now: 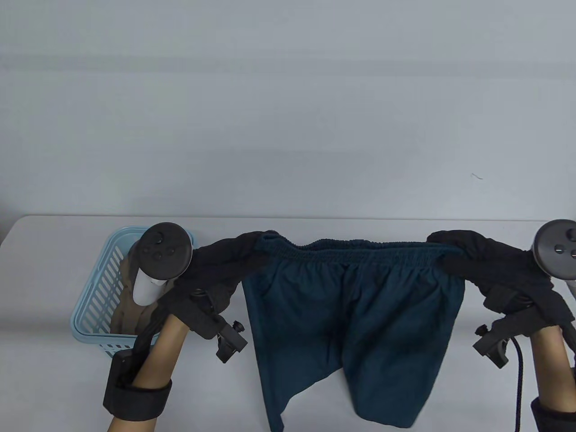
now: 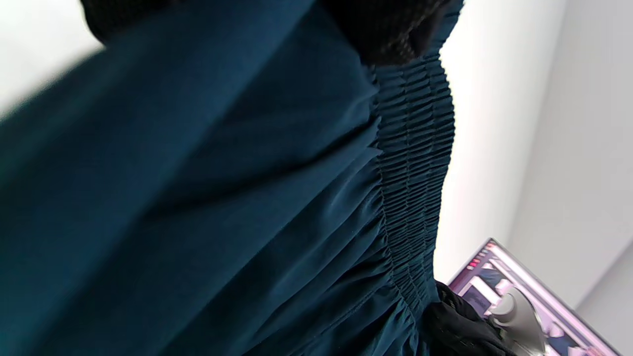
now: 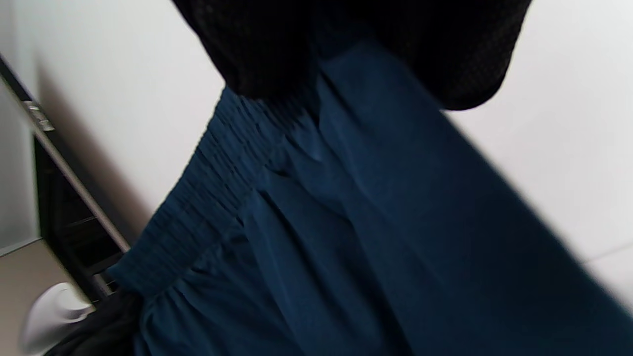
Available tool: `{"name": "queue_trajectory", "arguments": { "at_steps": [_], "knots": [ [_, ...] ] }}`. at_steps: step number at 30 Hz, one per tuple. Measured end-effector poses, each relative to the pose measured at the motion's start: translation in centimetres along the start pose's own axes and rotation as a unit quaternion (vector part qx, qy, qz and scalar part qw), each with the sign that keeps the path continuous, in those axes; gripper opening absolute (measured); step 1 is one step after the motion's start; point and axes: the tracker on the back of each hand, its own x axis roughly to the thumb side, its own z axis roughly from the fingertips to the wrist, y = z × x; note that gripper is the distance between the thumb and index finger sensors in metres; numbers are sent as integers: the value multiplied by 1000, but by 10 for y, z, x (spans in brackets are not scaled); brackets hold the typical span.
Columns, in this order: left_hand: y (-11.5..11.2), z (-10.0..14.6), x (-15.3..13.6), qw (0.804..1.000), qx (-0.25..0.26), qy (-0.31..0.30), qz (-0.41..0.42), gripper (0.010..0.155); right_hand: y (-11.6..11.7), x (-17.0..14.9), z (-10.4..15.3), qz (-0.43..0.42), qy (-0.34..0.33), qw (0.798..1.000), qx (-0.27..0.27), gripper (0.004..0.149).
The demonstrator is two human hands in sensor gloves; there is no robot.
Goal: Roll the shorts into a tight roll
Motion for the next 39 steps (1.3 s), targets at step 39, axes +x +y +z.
{"name": "queue_trajectory", "arguments": {
  "at_steps": [39],
  "knots": [
    [-107,-6,-141,936,-106,195,-274,44,130,-144,-10,195,88,977,-14,42]
  ]
}}
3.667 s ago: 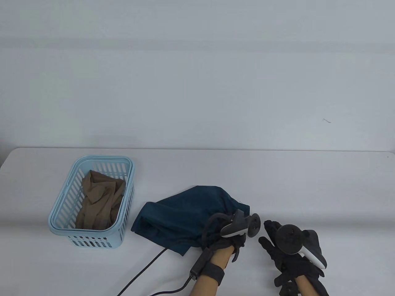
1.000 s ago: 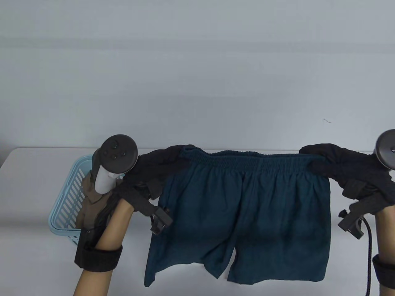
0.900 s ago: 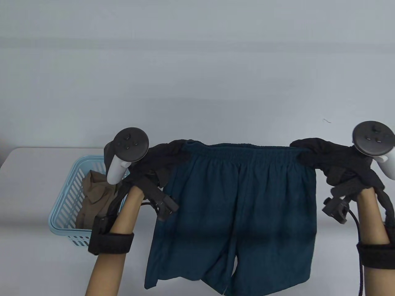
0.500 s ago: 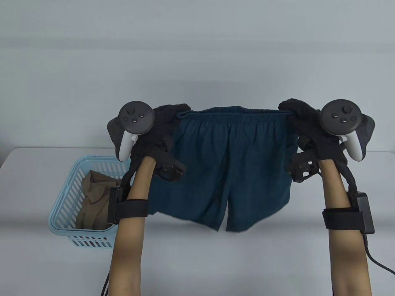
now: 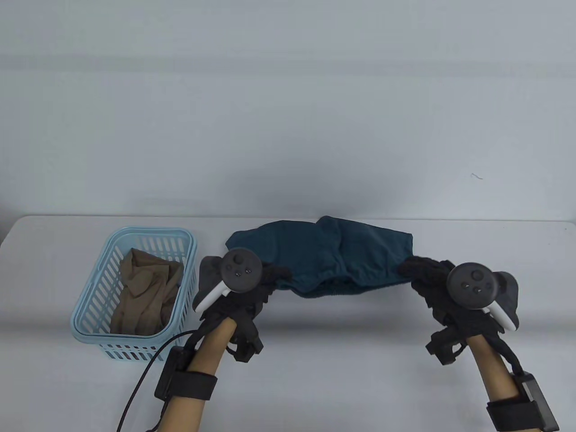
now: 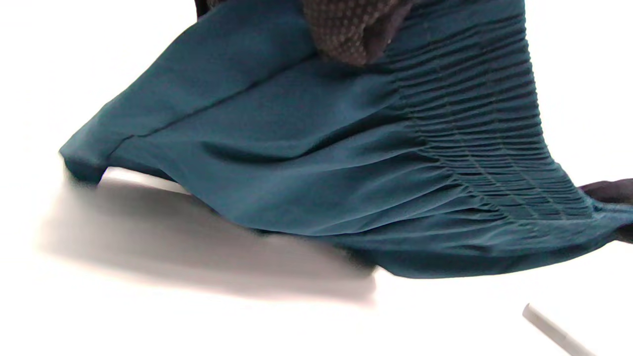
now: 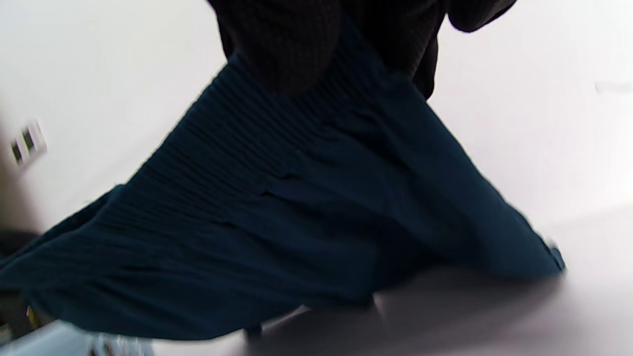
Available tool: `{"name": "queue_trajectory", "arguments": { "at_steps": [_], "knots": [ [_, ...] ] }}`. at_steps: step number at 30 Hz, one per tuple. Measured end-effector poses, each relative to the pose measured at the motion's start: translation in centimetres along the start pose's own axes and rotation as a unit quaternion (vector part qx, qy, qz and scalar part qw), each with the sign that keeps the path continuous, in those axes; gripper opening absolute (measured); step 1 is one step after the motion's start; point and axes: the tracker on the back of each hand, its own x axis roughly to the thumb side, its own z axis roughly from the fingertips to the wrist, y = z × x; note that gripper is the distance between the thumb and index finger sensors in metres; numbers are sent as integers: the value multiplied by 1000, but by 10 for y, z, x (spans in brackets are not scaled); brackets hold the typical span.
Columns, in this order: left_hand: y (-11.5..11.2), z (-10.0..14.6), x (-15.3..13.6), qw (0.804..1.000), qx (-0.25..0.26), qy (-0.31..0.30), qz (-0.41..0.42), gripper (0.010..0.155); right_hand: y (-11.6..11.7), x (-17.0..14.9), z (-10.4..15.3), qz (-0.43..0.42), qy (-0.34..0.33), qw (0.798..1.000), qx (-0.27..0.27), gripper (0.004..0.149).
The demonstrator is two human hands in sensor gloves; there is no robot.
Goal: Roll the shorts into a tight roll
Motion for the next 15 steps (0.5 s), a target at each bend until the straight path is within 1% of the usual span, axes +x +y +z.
{"name": "queue_trajectory", "arguments": {
  "at_steps": [3,4,5,8,10,15],
  "knots": [
    [-34,4,-5,997,-45,8,-62,44,34,-7,14,39,-7,998,48,42],
    [-42,5,-6,995,-55,9,-79,44,42,-7,17,48,-6,997,59,42],
    [-53,8,-7,992,-71,7,-103,45,53,-8,23,60,-2,995,73,42],
    [-77,17,-8,982,-97,-3,-162,45,78,-6,36,94,-7,989,111,42],
    [-91,24,-10,976,-114,-6,-183,45,92,-4,44,116,-15,985,129,42],
    [-118,40,-14,963,-152,-14,-221,47,115,-1,57,151,-21,975,164,42]
  ]
}}
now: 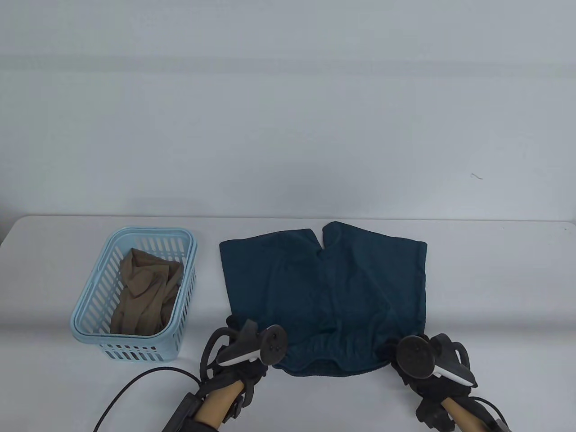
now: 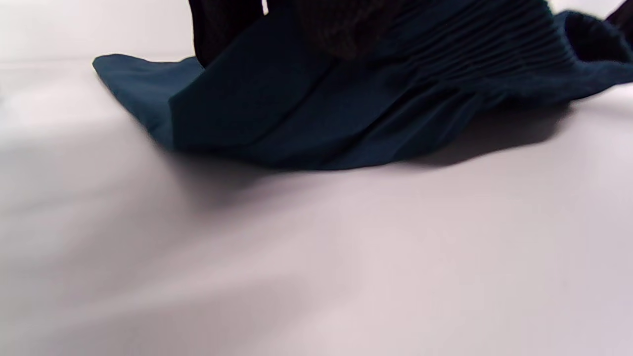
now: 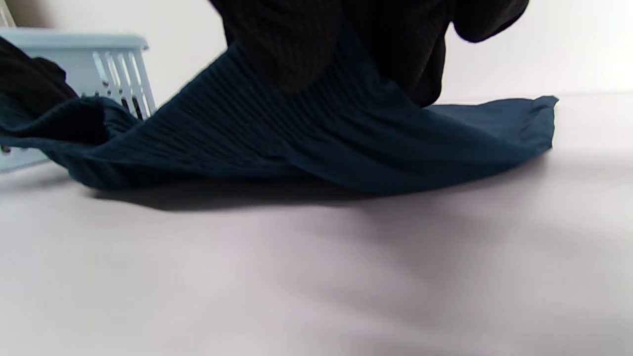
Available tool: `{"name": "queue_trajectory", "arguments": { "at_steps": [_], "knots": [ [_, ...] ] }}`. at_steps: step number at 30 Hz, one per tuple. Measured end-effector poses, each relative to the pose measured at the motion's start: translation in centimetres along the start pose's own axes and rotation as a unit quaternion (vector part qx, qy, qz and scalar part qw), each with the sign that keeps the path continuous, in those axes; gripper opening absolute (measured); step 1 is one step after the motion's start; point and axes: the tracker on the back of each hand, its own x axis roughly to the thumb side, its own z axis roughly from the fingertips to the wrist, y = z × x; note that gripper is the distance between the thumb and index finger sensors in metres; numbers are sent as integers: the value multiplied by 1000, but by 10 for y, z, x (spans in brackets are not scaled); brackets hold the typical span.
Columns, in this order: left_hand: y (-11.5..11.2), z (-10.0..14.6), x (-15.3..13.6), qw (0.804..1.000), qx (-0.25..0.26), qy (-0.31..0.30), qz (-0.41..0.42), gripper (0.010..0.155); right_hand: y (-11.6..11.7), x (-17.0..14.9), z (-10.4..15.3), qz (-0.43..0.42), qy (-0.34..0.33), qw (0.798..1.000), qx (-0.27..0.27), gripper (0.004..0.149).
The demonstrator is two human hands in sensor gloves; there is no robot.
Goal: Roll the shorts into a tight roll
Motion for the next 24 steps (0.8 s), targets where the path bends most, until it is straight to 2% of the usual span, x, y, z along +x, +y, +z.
{"name": "queue_trajectory", "arguments": {
  "at_steps": [4,6,8,10,16,24],
  "knots": [
    [-14,6,4,1000,-12,-9,-7,48,15,3,2,5,-6,999,39,44],
    [-20,8,4,1000,-27,-12,-2,49,22,4,3,2,-9,996,91,49],
    [-24,9,2,997,-66,-25,12,50,30,5,5,2,-7,988,156,58],
    [-25,10,-1,995,-91,-24,30,53,33,5,6,-5,-8,983,181,64],
    [-27,12,-5,991,-118,-22,59,52,32,4,11,-67,-1,977,201,59],
    [-24,15,-6,986,-139,-23,83,50,29,6,13,-74,-4,975,209,54]
  ]
}}
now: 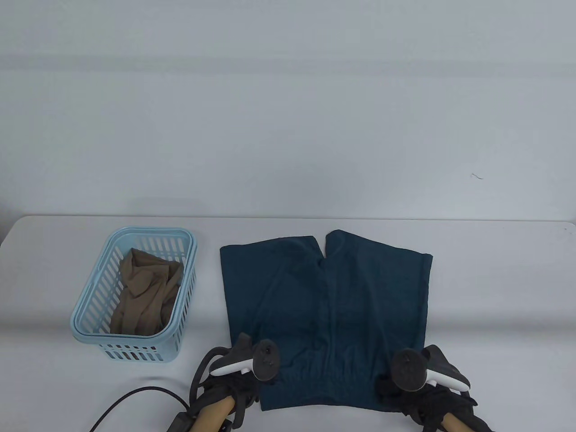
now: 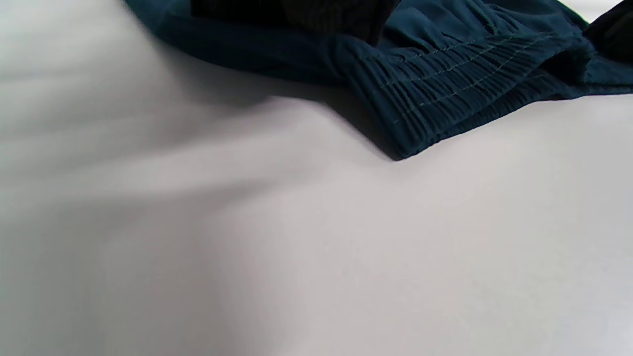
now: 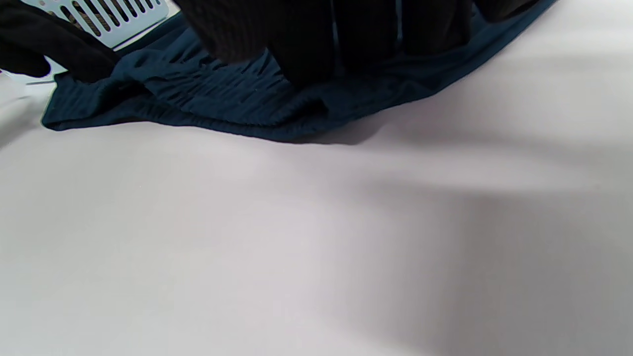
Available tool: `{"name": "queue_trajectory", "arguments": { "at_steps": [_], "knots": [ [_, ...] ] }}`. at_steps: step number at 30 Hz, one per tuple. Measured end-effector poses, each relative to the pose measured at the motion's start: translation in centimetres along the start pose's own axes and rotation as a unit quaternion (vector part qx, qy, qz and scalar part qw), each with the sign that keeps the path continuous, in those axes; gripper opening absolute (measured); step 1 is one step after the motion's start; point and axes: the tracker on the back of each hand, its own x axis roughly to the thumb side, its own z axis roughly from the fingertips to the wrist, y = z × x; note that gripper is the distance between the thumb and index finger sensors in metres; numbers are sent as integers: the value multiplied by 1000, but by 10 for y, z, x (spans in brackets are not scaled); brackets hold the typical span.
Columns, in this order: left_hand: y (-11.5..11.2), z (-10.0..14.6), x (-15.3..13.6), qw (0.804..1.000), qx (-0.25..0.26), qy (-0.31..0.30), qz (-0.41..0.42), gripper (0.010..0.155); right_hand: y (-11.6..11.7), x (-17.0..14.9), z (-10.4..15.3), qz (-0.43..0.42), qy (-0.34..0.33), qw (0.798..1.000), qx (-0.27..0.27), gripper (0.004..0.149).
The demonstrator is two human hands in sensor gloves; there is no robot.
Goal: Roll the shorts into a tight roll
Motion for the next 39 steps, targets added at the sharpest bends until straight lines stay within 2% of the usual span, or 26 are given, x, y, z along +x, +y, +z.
{"name": "queue_trajectory", "arguments": {
  "at_steps": [5,8,10,13,17,24,30,36,39],
  "knots": [
    [10,8,-6,998,32,-7,54,49,-5,-3,3,-3,1,999,-35,55],
    [21,17,-8,994,81,-8,68,48,-14,-2,7,-13,0,997,-72,56],
    [30,22,-7,989,132,-14,72,49,-19,0,9,-29,-2,994,-105,56],
    [43,22,-1,977,198,-26,73,50,-27,7,9,-43,-8,992,-115,59],
    [67,9,12,970,236,-33,50,53,-34,30,6,-43,-30,991,-120,63],
    [109,-41,44,976,214,-19,-30,58,-29,82,-15,-6,-83,993,-82,65],
    [130,-86,61,983,179,-2,-48,57,-16,105,-37,19,-97,994,-37,68],
    [135,-126,64,989,149,18,-3,58,-3,110,-55,27,-91,995,-5,70],
    [129,-145,60,993,107,45,7,56,5,110,-62,32,-88,996,13,71]
  ]
}}
